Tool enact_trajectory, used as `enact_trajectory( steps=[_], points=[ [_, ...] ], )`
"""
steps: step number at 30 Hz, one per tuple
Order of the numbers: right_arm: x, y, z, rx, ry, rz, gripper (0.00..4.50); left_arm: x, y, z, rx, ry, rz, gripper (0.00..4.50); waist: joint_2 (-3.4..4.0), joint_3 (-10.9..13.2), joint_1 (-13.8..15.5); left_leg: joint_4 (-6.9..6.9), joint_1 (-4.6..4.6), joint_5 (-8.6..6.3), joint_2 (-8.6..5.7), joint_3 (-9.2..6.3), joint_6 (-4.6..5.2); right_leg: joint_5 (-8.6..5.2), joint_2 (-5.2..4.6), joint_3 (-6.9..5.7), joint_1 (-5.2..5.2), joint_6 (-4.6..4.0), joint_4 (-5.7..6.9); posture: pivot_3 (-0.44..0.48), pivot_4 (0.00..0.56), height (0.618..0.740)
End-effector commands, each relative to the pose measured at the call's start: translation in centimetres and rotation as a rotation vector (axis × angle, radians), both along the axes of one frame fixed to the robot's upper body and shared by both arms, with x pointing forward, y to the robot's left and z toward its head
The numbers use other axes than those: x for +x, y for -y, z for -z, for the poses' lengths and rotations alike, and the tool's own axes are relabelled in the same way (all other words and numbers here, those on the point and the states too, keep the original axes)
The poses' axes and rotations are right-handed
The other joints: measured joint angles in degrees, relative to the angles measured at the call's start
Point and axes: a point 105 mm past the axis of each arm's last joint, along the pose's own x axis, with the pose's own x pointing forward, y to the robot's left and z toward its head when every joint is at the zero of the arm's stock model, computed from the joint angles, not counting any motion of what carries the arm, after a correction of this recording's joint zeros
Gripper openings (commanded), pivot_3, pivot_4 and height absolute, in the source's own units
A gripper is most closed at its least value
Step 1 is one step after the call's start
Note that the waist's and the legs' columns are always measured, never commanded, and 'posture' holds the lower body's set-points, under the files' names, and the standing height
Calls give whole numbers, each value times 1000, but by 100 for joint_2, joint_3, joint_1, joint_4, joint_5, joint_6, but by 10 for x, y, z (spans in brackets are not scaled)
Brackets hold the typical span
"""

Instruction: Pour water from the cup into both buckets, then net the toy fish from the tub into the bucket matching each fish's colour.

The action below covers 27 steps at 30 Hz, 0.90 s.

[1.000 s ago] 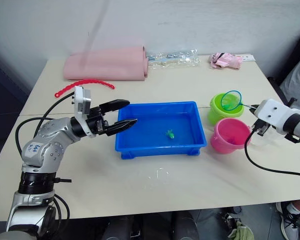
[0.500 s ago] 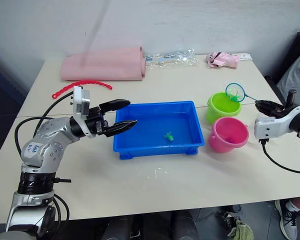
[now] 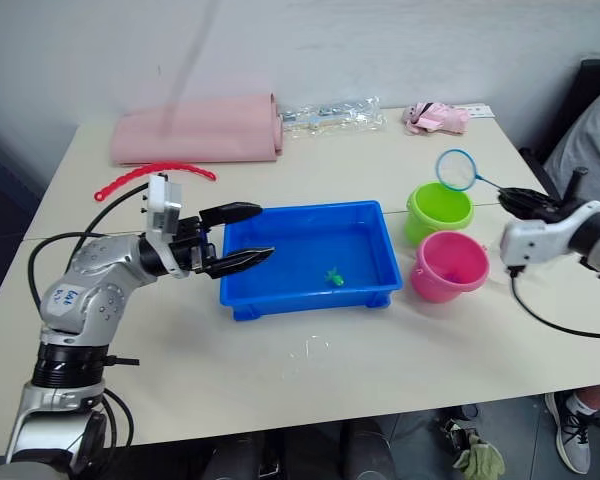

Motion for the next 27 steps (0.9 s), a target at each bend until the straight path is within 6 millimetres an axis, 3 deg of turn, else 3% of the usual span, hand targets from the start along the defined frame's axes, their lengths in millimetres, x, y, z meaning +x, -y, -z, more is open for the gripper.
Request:
enact_trajectory(
  steps=[1, 5, 10, 17, 20, 27],
  points=[
    [-11, -31, -32, 172, -159, -149, 0, -3, -19, -11, 2, 81, -11, 4477, 4, 2, 33, 1, -1, -1, -1, -2, 3, 0, -2, -1, 0, 0, 6, 0, 150, 740],
    [-15, -60, -5, -14, -371, -223, 0, 0, -47, 8, 158, 104, -39, 4477, 5, 2, 47, 7, -2, -6, -5, -4, 12, 0, -15, -11, 4, 0, -2, 0, 150, 740],
    [-5, -74, 17, -191, -452, -230, 0, 4, -73, 18, 279, 49, -73, 4477, 3, 2, 26, 12, -20, -12, -8, 0, 19, 0, -20, -16, -10, 0, 1, 0, 150, 740],
    [3, -80, 46, -317, -594, -254, 0, -5, -78, 20, 329, -15, -38, 4477, 4, 2, 24, 6, -39, -12, -9, 8, 18, 0, -17, -14, -34, 0, 22, 0, 150, 740],
    [4, -87, 50, -300, -639, -284, 0, -7, -76, 20, 328, -16, -35, 4477, 4, 2, 18, 9, -37, -12, -6, 11, 18, 0, -14, -11, -36, 0, 29, 0, 150, 740],
    [-4, -98, 54, -68, -808, -335, 0, -11, -74, 21, 319, -21, -42, 4477, 4, 3, 24, 14, -37, -11, -5, 10, 17, 0, -14, -8, -39, 0, 39, 0, 150, 740]
  ],
)
